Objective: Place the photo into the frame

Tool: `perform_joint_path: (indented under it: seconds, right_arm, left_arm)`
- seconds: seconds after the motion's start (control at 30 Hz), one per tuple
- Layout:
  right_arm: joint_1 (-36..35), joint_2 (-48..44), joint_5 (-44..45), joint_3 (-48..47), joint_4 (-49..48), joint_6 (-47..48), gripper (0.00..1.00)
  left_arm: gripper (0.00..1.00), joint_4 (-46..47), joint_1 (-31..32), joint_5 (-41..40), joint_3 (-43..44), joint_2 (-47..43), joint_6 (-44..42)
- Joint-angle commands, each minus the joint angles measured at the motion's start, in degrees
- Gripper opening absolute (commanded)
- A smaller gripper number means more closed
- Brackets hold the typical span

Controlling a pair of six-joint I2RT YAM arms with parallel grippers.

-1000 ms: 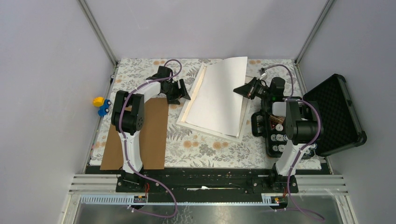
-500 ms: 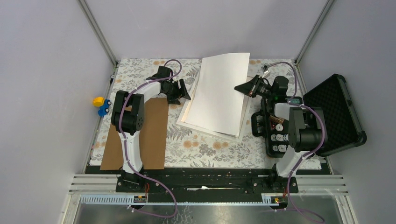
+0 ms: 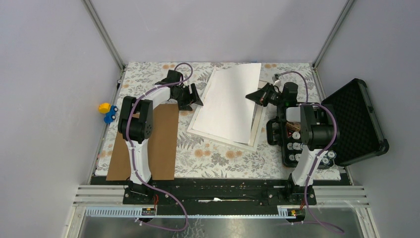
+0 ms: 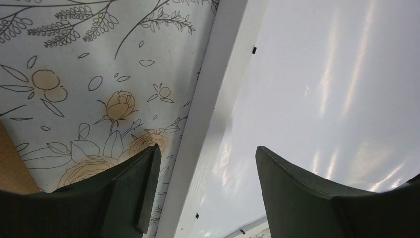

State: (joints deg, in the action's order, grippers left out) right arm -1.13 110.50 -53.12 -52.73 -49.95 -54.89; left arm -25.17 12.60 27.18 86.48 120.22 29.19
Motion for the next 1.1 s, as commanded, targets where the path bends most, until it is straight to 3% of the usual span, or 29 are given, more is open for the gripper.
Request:
perform_joint_path:
  seconds: [0.0,0.27,0.47,0.53,0.6,0.73,0.9,1.07]
  right_arm:
    - [-0.58,0.5,2.28,-2.63,5.39,2.56,0.0]
    - [-0.55,-0.13,5.95,-6.0,20.43,9.42,0.0]
    - [-0.55,-0.2,8.33,-6.92,25.16,11.61,0.0]
    - [-0.57,-1.41,10.67,-7.14,27.9,13.63,0.08]
    - [-0.63,-1.9,12.06,-7.79,30.38,14.63,0.24]
    - [-0.65,-2.22,17.44,-11.79,42.21,20.14,0.45]
    - [-0.63,-3.76,26.89,-19.42,61.3,28.14,0.59]
    - [-0.65,-6.19,33.73,-22.03,68.74,32.19,0.67]
  left_arm:
    - [0.77,2.35,-0.44,0.94,0.04,-1.92,0.0]
    - [0.77,2.36,-1.11,3.44,0.46,-0.63,1.26]
    - [0.77,3.02,-1.18,3.44,0.25,-0.77,1.56]
    - [0.77,3.53,-1.05,5.23,0.05,-0.99,2.13]
    - [0.77,4.28,-0.83,4.12,-0.91,-1.8,2.07]
    - [0.77,2.19,-0.84,3.47,0.7,-2.41,1.12]
    - [0.77,1.97,-0.8,0.75,0.37,-6.06,0.02]
    - [0.78,0.56,-0.82,-0.76,1.19,-7.92,-1.01]
